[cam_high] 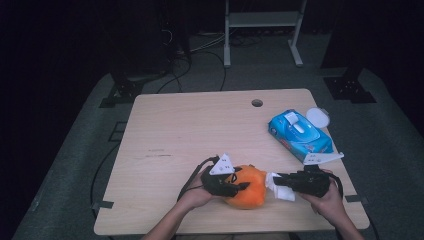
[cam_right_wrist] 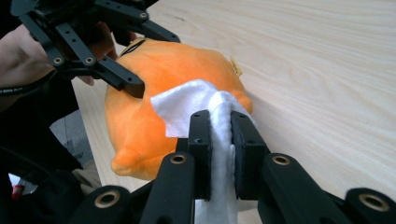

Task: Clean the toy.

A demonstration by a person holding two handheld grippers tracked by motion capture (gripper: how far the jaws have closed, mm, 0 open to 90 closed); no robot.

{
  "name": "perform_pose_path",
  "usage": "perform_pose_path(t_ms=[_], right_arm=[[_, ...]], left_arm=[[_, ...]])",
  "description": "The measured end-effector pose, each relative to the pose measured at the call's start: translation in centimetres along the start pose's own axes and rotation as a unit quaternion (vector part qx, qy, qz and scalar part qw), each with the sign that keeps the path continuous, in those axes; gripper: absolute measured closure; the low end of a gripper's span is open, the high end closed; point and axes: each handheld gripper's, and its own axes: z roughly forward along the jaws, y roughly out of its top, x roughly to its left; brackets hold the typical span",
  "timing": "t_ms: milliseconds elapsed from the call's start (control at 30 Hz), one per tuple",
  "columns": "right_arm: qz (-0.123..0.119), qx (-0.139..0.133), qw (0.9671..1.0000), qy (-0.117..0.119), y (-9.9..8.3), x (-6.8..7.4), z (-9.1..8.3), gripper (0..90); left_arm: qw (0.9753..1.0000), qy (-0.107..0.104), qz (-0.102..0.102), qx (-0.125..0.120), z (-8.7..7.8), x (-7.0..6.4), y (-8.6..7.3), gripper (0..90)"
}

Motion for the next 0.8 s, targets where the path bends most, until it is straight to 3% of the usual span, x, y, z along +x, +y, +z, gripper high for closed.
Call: perform_pose_path(t_ms=[133, 267, 433, 500, 533, 567, 700, 800], right_arm=[[-0.001, -0.011, 0.9999, -0.009, 0.2, -0.1, -0.3, 78.7], [0.003, -0.016, 0.9995, -0.027, 0.3, -0.6, -0.8, 78.7], [0.007, -0.011, 0.9980, -0.062, 0.2, -1.7, -1.1, 78.6], [0.006, -0.008, 0.9970, -0.077, 0.2, -2.1, -1.0, 77.9], [0.008, -0.008, 0.9965, -0.083, 0.2, -2.3, -0.9, 76.9], [0.005, -0.008, 0.9959, -0.090, 0.2, -2.5, -0.8, 75.7], [0.003, 0.001, 0.9944, -0.105, 0.0, -3.0, -0.3, 70.4], [0.007, -0.001, 0.9945, -0.104, -0.2, -3.3, -0.2, 67.1]], left_arm=[[0.9998, 0.016, 0.009, -0.004, -0.3, 0.4, 0.7, 49.2], [0.9981, 0.060, 0.000, -0.016, -1.3, 2.5, 1.5, 48.9], [0.9921, 0.123, -0.009, -0.025, -2.6, 5.3, 1.8, 48.3], [0.9911, 0.130, -0.009, -0.026, -2.7, 5.7, 1.7, 48.0], [0.9879, 0.152, -0.017, -0.023, -2.9, 6.7, 1.3, 47.9], [0.9868, 0.160, -0.018, -0.020, -2.9, 7.1, 1.1, 47.8], [0.9851, 0.167, -0.040, -0.005, -2.4, 8.4, -0.3, 46.7], [0.9854, 0.160, -0.057, -0.013, -2.4, 8.7, -1.0, 45.5]])
